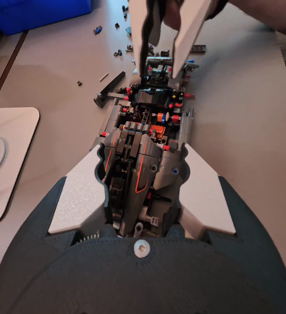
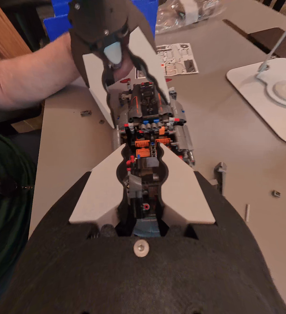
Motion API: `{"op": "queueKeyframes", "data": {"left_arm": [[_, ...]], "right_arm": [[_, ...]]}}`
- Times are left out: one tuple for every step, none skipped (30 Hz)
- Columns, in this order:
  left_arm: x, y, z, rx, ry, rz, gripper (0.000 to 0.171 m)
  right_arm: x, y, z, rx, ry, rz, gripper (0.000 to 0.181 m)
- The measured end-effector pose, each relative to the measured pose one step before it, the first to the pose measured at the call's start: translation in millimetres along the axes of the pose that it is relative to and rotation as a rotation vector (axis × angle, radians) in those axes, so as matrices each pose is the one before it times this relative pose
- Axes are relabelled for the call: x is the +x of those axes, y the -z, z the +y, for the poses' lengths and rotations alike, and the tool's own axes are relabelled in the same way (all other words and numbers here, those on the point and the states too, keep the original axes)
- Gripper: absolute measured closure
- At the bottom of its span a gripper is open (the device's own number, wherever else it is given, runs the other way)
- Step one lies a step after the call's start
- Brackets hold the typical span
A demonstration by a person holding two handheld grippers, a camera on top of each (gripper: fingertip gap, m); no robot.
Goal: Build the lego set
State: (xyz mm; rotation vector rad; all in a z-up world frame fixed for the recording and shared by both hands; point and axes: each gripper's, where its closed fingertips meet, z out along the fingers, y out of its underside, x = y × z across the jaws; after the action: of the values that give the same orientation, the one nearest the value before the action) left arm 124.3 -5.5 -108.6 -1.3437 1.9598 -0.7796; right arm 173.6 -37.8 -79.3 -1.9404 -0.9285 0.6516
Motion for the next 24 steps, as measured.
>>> {"op": "queueKeyframes", "data": {"left_arm": [[0.81, -1.84, -1.03, -0.00592, -0.0055, -0.0041, 0.082], [0.49, -1.58, 0.35, -0.01217, -0.0061, -0.0048, 0.08], [0.2, -0.97, 0.59, -0.00886, -0.0066, -0.0054, 0.078], [0.4, 0.06, -0.41, -0.00023, -0.0037, -0.001, 0.078], [-0.08, 0.36, 0.48, -0.00239, -0.004, -0.0029, 0.077], [-0.39, 0.23, 0.72, -0.00253, 0.0012, -0.0021, 0.077], [0.02, 0.17, 0.41, -0.00062, 0.0029, 0.0008, 0.076], [-0.12, -0.04, 0.07, 0.00115, 0.0009, 0.0004, 0.076], [-0.17, 0.0, 0.17, 0.00071, 0.0014, 0.0004, 0.076], [0.18, -0.1, 0.13, 0.00082, 0.0003, 0.0013, 0.076], [-0.05, -0.11, 0.01, 0.00092, 0.0, 0.0009, 0.076], [-0.26, 0.09, -0.19, 0.00188, -0.0001, -0.0014, 0.076], [-0.49, 0.14, -0.36, 0.0035, 0.0005, -0.002, 0.077], [-0.48, 0.13, -0.25, 0.00276, 0.0011, -0.0007, 0.078], [-0.53, 0.06, 0.03, 0.0022, 0.0023, -0.0007, 0.078], [-0.6, 0.06, 0.03, 0.00243, 0.0026, -0.0006, 0.078], [-0.46, -0.03, 0.04, 0.00131, 0.0033, -0.0002, 0.078], [-0.59, 0.11, -0.02, 0.00113, 0.0026, -0.0022, 0.078], [-1.16, 0.2, -0.17, 0.00165, 0.0005, -0.0066, 0.078], [-1.39, 0.52, -0.24, 0.00069, -0.0003, -0.0083, 0.081], [-1.57, 0.46, 0.23, -0.00125, -0.0021, -0.0098, 0.082], [-0.23, 0.06, -0.1, -0.00006, 0.0, -0.0021, 0.081], [0.19, -0.03, -0.23, -0.0002, -0.001, -0.0005, 0.081], [0.14, 0.02, -0.32, -0.00009, -0.0042, -0.0022, 0.082]], "right_arm": [[4.81, 3.63, -0.24, 0.0155, -0.0039, 0.0095, 0.151], [4.09, 2.86, -0.62, 0.0171, -0.0033, 0.0086, 0.151], [3.57, 1.97, -0.75, 0.0177, -0.0067, 0.0073, 0.152], [3.06, 1.18, -0.63, 0.0174, -0.0079, 0.0046, 0.153], [2.34, 0.39, -0.52, 0.0158, -0.0061, 0.0021, 0.153], [0.6, -0.51, 0.78, 0.0062, -0.0046, -0.0062, 0.153], [0.4, -1.11, 1.98, -0.0068, -0.0024, -0.0041, 0.152], [1.28, -1.28, 1.7, -0.0061, 0.0032, 0.0059, 0.152], [0.4, -1.1, 1.16, -0.0042, 0.0027, 0.0018, 0.152], [-0.28, -1.12, 0.84, -0.0027, 0.0, -0.0035, 0.152], [0.19, -0.99, 0.35, 0.0007, 0.0016, 0.0009, 0.152], [0.38, -0.45, -0.3, 0.0025, 0.0051, 0.005, 0.152], [-1.28, 0.1, -0.53, 0.0015, 0.0065, -0.0024, 0.152], [-1.83, 0.67, -1.0, 0.0025, 0.0073, -0.0035, 0.152], [-1.94, 1.02, -1.01, 0.0032, 0.0077, -0.003, 0.152], [-2.38, 1.13, -0.36, -0.0016, 0.0048, -0.0055, 0.153], [-3.75, 1.14, -0.44, -0.0023, 0.0055, -0.0105, 0.154], [-5.0, 1.0, -0.54, -0.0032, 0.01, -0.0131, 0.156], [-6.52, 0.78, -0.44, -0.0061, 0.0172, -0.0149, 0.158], [-7.91, -0.11, 1.13, -0.0169, 0.0154, -0.0213, 0.158], [-7.99, -1.42, 2.94, -0.0291, 0.0064, -0.0237, 0.158], [-4.59, -2.24, 3.33, -0.0322, 0.0015, -0.0052, 0.156], [-1.87, -2.07, 3.31, -0.0292, 0.0061, 0.0118, 0.157], [-1.51, -1.55, 3.28, -0.0264, 0.0057, 0.0121, 0.157]]}}
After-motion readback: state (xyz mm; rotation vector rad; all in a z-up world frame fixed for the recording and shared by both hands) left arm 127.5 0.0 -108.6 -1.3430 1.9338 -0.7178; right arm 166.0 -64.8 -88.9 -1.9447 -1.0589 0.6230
